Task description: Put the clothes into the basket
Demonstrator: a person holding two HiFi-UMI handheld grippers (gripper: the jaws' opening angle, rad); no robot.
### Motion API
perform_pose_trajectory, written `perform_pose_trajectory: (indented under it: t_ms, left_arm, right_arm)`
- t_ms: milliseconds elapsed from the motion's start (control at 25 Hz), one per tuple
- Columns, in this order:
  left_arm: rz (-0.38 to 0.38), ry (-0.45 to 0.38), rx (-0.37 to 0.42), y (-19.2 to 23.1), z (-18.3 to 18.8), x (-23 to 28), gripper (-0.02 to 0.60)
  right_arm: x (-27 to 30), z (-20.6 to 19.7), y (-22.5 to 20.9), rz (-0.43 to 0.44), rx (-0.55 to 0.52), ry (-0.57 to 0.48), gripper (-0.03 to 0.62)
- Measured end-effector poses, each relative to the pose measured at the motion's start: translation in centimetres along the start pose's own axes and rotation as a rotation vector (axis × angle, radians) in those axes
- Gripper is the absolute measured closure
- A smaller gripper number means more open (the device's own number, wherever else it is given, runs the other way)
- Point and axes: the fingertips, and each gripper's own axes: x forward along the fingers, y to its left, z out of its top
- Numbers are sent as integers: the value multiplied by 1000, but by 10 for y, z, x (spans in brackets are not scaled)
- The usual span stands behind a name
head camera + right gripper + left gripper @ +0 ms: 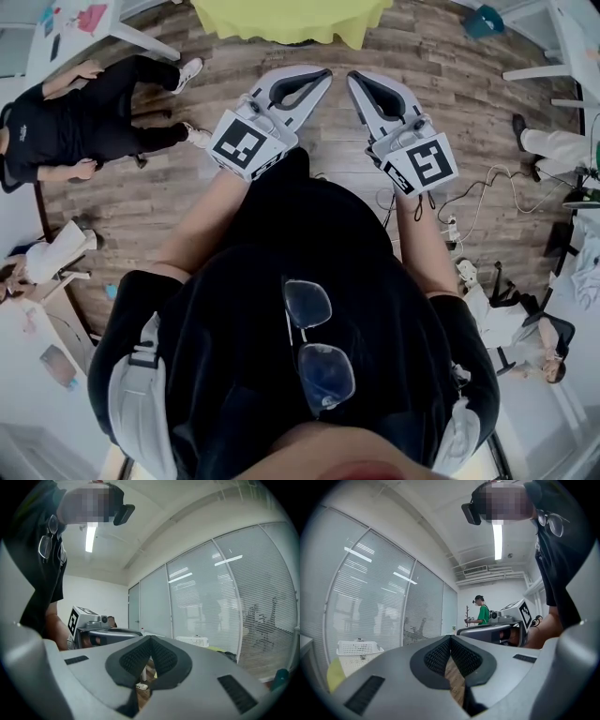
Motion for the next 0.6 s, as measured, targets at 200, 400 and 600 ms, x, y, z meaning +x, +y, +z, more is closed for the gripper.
perform_pose_trajectory:
  t_ms: [200, 400, 600]
  left_arm:
    - [-16, 13, 9, 36, -3, 6, 572]
    - [-20, 18, -6, 74, -5, 10, 571]
    - [-31, 19, -5, 109, -5, 12, 572]
  right_arm:
    - [30, -2, -16, -14, 10, 7, 569]
    - [58, -4, -33, -35, 24, 24, 569]
    - [85, -4, -44, -55, 46, 30, 569]
